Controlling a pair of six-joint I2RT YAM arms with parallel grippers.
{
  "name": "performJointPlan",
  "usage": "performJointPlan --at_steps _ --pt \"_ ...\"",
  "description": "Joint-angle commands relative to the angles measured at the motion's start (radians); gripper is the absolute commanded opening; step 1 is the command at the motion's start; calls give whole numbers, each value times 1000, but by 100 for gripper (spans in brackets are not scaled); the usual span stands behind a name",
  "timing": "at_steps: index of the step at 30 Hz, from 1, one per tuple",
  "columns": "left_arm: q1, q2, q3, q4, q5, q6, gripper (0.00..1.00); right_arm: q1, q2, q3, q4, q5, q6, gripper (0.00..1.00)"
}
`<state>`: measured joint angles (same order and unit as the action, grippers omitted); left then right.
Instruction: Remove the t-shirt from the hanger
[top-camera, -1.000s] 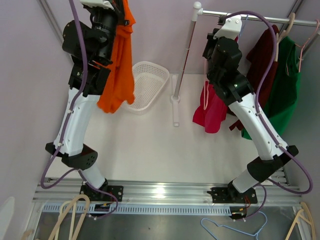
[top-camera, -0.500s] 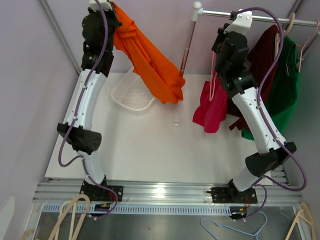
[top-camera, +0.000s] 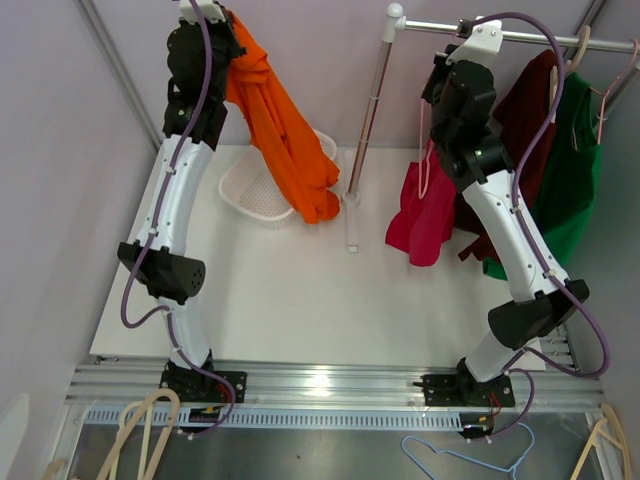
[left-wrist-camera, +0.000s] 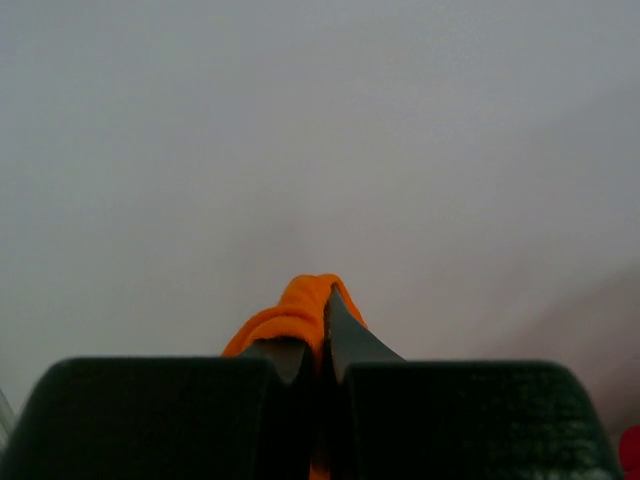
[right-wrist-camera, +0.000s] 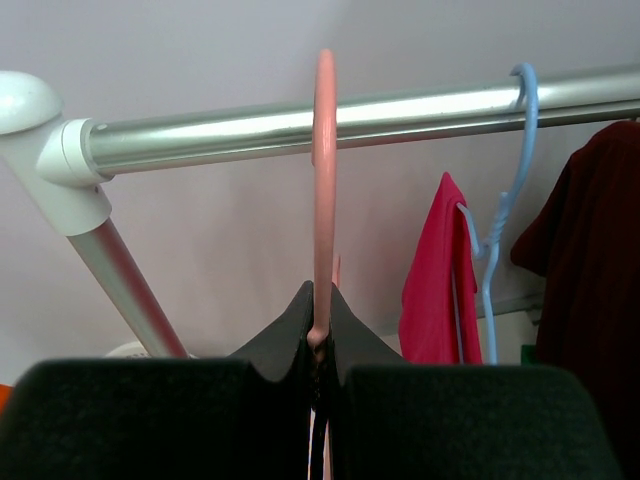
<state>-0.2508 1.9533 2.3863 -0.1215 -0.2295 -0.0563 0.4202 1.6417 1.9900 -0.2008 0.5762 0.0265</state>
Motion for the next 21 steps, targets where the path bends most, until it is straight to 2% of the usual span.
performJointPlan --at_steps 1,2,5,11,17,21 --pt "27 -53 28 46 22 -57 1 -6 10 53 23 -19 6 0" --pt "28 -54 65 42 63 -66 1 -6 21 73 11 -21 1 0" --pt "31 -62 140 80 67 -62 1 -8 32 108 -25 -19 6 0" --pt "31 -103 113 173 36 -51 1 -6 24 109 -25 -33 7 0" --pt "44 -44 103 221 -31 -5 1 -8 29 118 -29 -39 -7 0" --pt "58 -13 65 177 18 -28 1 -8 30 112 -34 -38 -13 0"
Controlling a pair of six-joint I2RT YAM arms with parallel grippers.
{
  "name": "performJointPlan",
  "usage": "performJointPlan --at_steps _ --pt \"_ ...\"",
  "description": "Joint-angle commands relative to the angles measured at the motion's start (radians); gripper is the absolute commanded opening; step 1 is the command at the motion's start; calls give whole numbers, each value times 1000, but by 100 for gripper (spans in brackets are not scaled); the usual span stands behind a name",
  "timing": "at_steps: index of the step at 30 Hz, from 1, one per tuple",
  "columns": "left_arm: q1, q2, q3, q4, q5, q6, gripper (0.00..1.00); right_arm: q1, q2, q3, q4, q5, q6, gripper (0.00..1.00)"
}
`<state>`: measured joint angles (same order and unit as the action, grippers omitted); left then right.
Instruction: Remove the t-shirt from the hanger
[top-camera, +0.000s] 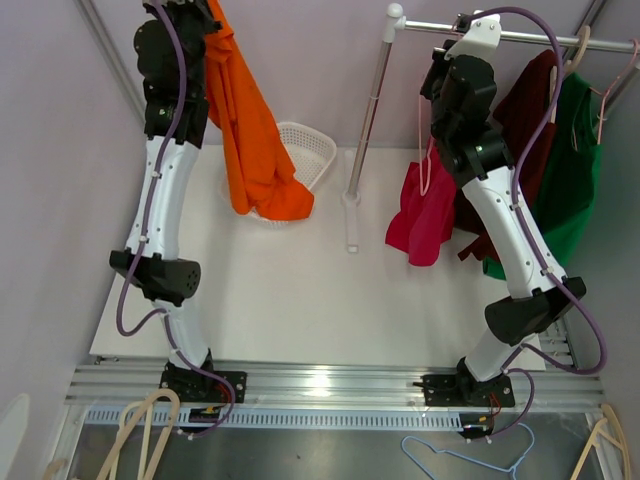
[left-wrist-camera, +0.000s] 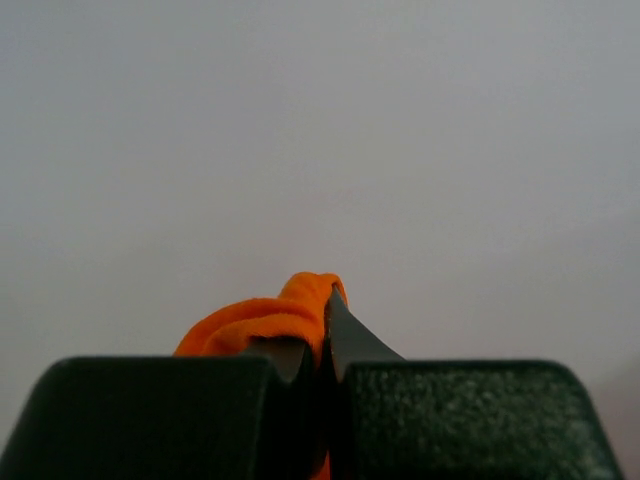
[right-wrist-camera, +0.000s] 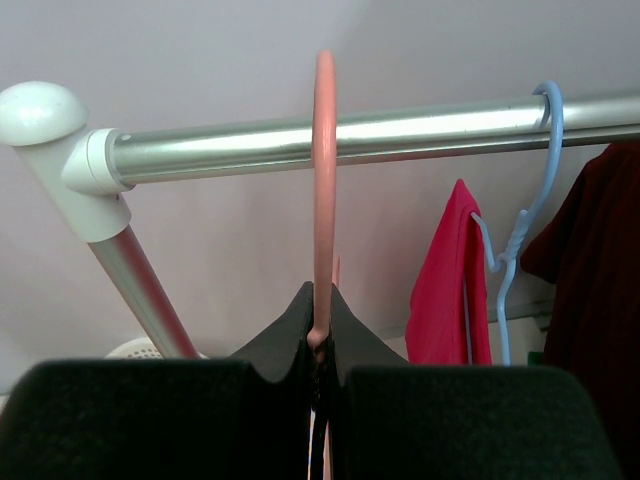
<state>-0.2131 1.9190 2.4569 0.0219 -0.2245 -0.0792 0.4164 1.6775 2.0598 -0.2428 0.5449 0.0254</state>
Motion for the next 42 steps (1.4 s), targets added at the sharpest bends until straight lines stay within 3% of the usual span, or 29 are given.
performJointPlan --at_steps 1,12,16,20,25,29,33,36,39,41,42 --pt "21 23 -21 20 22 -14 1 -5 -5 42 7 -7 -12 0" --pt "-6 20 -323 -183 62 -169 1 -34 14 37 174 -108 -105 0" --pt "-34 28 -325 -273 87 -198 1 -50 39 40 250 -180 -137 0" --pt "-51 84 -265 -515 88 -322 1 -71 85 74 277 -232 -150 0" --pt "-115 80 -407 -619 -7 -372 1 -90 114 76 292 -270 -124 0" --pt "-108 149 -429 -750 88 -456 1 -91 142 86 310 -280 -130 0" --pt "-108 219 -464 -781 192 -467 0 -91 180 155 266 -293 -107 0" --pt "-101 262 -477 -783 247 -467 45 -85 186 140 258 -293 -85 0" --pt "-80 296 -483 -760 277 -473 61 -67 194 120 264 -281 -87 0" --pt "-60 311 -472 -755 289 -490 64 -57 202 125 257 -270 -88 0" --pt "-43 313 -470 -752 318 -495 72 -48 206 125 254 -266 -94 0"
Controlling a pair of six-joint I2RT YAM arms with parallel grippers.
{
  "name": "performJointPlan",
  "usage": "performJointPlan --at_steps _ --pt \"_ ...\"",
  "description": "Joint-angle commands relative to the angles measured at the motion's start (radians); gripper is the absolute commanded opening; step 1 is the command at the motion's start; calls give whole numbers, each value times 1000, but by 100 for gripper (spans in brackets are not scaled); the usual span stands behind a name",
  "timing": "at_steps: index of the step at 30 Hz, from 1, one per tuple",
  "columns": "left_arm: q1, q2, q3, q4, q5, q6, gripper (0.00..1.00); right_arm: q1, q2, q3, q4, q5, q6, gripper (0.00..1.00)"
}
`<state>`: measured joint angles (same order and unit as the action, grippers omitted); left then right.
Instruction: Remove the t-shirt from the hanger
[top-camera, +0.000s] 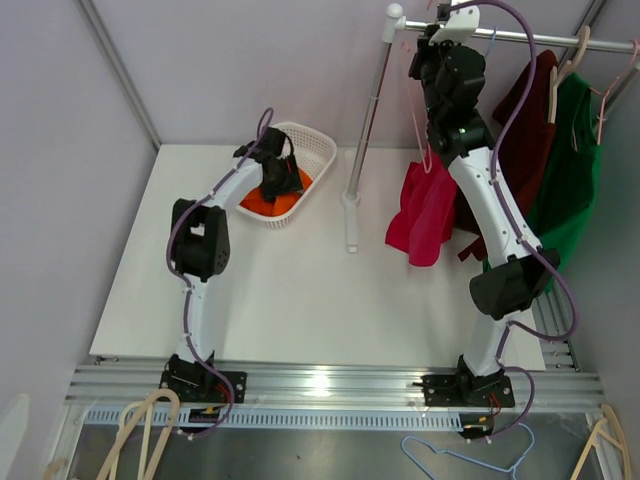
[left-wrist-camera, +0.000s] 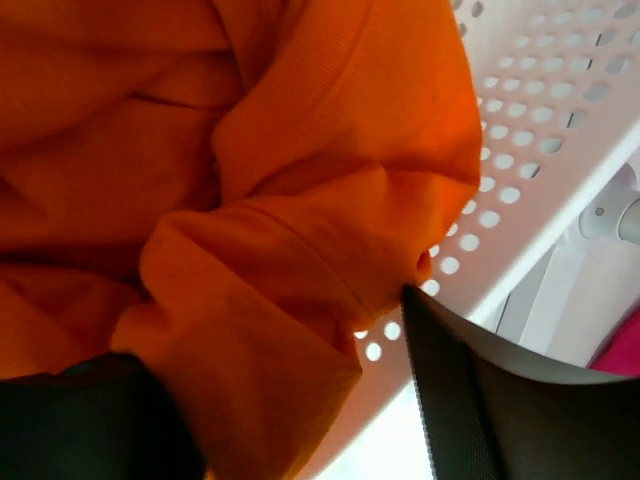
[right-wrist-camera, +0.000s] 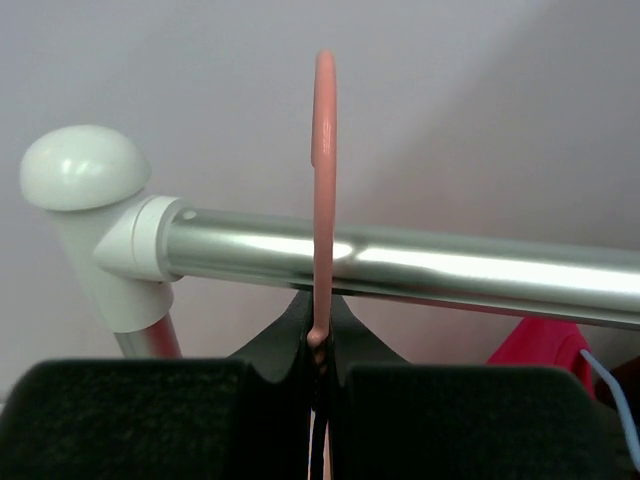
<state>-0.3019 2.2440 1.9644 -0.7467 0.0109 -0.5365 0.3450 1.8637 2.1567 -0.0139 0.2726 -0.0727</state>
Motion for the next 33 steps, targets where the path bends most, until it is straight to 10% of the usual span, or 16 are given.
performJointPlan --at_steps 1,5,10,14,33 --pt "52 -14 31 10 86 -43 77 28 22 28 23 10 -1 0" --pt "40 -108 21 20 18 -31 99 45 25 28 17 39 -3 0" --pt "-6 -237 1 17 -106 3 100 58 34 22 17 63 2 2" --pt "-43 -331 8 26 -158 38 100 69 35 22 -14 85 7 36" --pt "-272 -667 -119 233 -281 180 99 60 -282 -78 -286 223 90 52"
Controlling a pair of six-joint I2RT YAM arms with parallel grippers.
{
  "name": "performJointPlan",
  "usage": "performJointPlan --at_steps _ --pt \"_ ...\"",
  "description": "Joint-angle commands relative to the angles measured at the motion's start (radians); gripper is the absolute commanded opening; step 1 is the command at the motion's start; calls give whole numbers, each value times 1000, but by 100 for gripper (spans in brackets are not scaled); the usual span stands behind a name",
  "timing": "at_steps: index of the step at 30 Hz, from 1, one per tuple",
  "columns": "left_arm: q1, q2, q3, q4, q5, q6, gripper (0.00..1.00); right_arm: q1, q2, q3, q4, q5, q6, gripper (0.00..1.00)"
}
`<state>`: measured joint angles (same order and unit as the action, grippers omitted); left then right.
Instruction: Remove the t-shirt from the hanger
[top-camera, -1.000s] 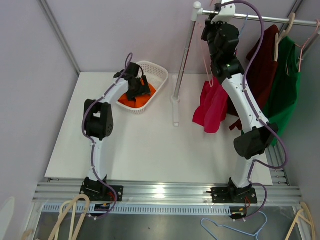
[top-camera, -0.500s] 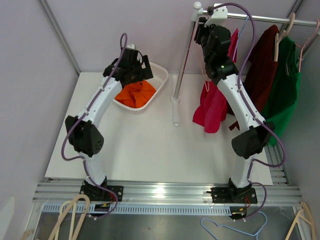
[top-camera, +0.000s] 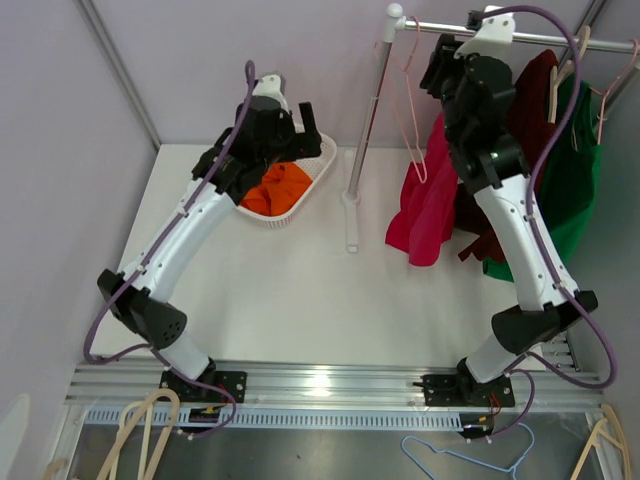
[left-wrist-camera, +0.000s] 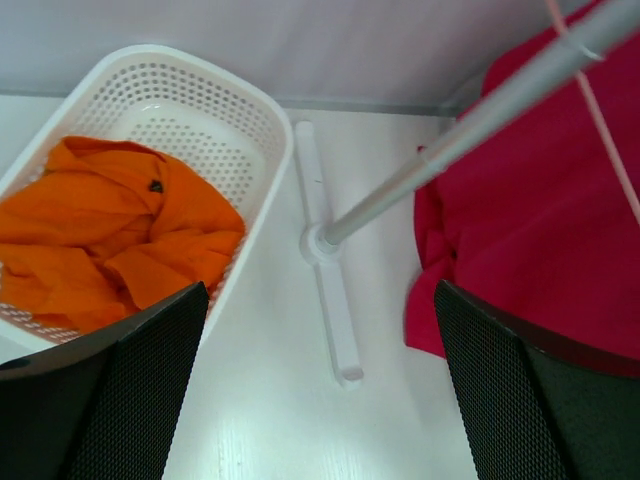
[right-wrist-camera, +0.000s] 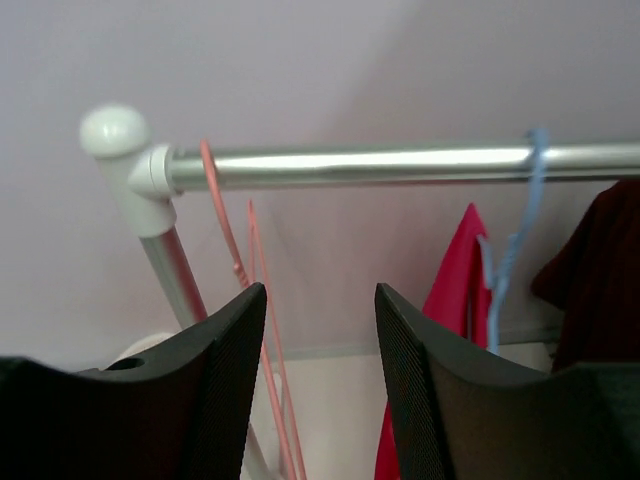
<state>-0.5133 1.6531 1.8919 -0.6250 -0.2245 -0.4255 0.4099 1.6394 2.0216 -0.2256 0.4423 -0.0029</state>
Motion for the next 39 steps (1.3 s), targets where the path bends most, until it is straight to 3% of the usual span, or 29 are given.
performJointPlan --at_steps 1,5,10,22,31,34,39 --pt "-82 -87 -59 135 -79 89 99 -11 -50 80 -104 68 26 52" --pt "-178 -116 -99 238 -118 175 99 -31 -24 186 -266 137 52 55" --pt "-237 -170 -166 361 -87 251 99 -72 -9 221 -325 177 73 57" --pt "-341 -210 -191 419 4 356 100 -230 132 364 -462 72 135 57" --pt "-358 -200 -192 427 -21 378 99 -270 195 385 -457 9 159 51" --pt "-358 -203 -203 432 -26 381 99 -273 207 381 -449 -11 165 39" --pt "-358 -211 -221 442 -27 387 99 -269 204 367 -442 -22 169 52"
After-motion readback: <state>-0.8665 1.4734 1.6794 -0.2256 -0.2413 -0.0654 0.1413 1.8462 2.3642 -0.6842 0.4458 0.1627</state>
